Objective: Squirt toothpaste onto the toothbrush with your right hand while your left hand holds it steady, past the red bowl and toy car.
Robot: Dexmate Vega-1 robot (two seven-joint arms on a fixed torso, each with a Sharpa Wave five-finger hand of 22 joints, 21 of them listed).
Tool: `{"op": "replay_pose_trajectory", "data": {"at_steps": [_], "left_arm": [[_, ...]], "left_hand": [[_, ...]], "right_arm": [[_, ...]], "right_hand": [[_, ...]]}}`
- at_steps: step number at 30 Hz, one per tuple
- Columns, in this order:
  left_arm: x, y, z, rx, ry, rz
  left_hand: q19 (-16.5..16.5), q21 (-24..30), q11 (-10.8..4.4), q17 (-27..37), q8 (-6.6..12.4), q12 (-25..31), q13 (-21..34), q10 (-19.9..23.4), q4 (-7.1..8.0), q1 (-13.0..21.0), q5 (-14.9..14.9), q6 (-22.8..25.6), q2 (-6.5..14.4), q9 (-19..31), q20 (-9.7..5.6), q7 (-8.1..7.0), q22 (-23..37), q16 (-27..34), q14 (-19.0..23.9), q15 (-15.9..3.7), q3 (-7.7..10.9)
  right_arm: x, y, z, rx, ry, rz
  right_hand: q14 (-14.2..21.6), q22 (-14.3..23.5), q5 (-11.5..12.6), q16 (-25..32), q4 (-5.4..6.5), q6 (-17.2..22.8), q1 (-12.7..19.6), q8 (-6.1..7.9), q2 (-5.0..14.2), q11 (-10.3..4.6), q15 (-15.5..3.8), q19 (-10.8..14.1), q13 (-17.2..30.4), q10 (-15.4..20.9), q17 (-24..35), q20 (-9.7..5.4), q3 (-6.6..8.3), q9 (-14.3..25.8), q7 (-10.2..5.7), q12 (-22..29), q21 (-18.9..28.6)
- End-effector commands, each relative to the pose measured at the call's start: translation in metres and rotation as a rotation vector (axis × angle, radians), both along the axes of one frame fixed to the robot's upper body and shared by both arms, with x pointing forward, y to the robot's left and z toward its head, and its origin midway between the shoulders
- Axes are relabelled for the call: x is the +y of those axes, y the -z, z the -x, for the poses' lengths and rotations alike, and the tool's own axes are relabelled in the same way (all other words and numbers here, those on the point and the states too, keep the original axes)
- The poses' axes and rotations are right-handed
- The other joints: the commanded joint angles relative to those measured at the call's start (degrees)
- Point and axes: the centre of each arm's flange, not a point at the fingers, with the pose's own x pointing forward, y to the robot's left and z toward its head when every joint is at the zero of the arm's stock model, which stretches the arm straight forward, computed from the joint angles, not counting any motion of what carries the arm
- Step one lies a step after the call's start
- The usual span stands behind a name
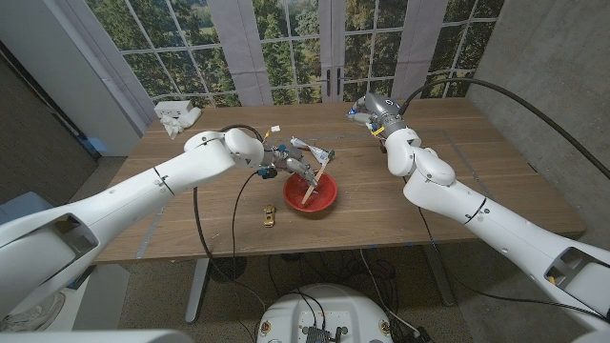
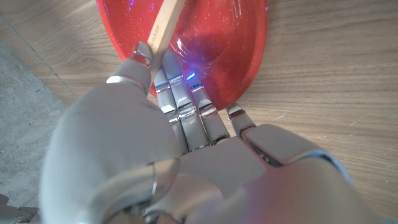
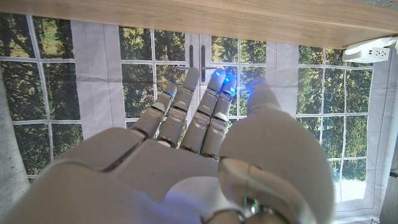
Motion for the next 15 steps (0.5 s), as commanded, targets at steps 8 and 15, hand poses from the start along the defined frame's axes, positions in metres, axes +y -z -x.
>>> {"op": "replay_pose_trajectory", "data": {"at_steps": [8, 15], "left_arm": [[-0.0091, -0.0096, 0.0013, -0.031, 0.009, -0.062], [-0.0114, -0.0128, 0.0044, -0.033, 0.002, -0.075]], "left_hand": [[-2.8, -0.2, -3.34, -0.8, -0.64, -3.7, -4.0, -3.8, 1.01, -1.8, -1.7, -2.5, 0.6, -1.6, 0.06, -1.82, -0.1, 0.3, -2.4, -5.91, -2.75], [-4.9, -0.5, -2.60, -1.0, -0.89, -4.2, -5.9, -8.6, 0.87, -2.8, -2.0, -3.5, 0.1, -2.8, 0.24, -2.03, -0.2, 0.0, -4.0, -4.83, -3.43]], "right_arm": [[-0.0023, -0.0034, -0.0046, -0.007, -0.032, -0.007], [-0.0053, -0.0024, -0.0033, -0.017, -0.044, -0.014]], "right_hand": [[-0.1, 0.3, -0.1, 0.5, 0.49, 0.3, -1.9, -0.28, 0.43, 0.52, -6.25, -0.2, 0.1, 0.3, -0.3, 0.24, -0.30, 0.1, 0.07, -0.2, 0.2], [0.0, 0.3, -0.1, 0.6, 0.78, 0.4, -2.8, -0.34, 0.40, 0.69, -6.18, -0.2, 0.2, 0.3, -0.5, 0.33, -0.59, 0.1, 0.50, -0.2, 0.2]]}}
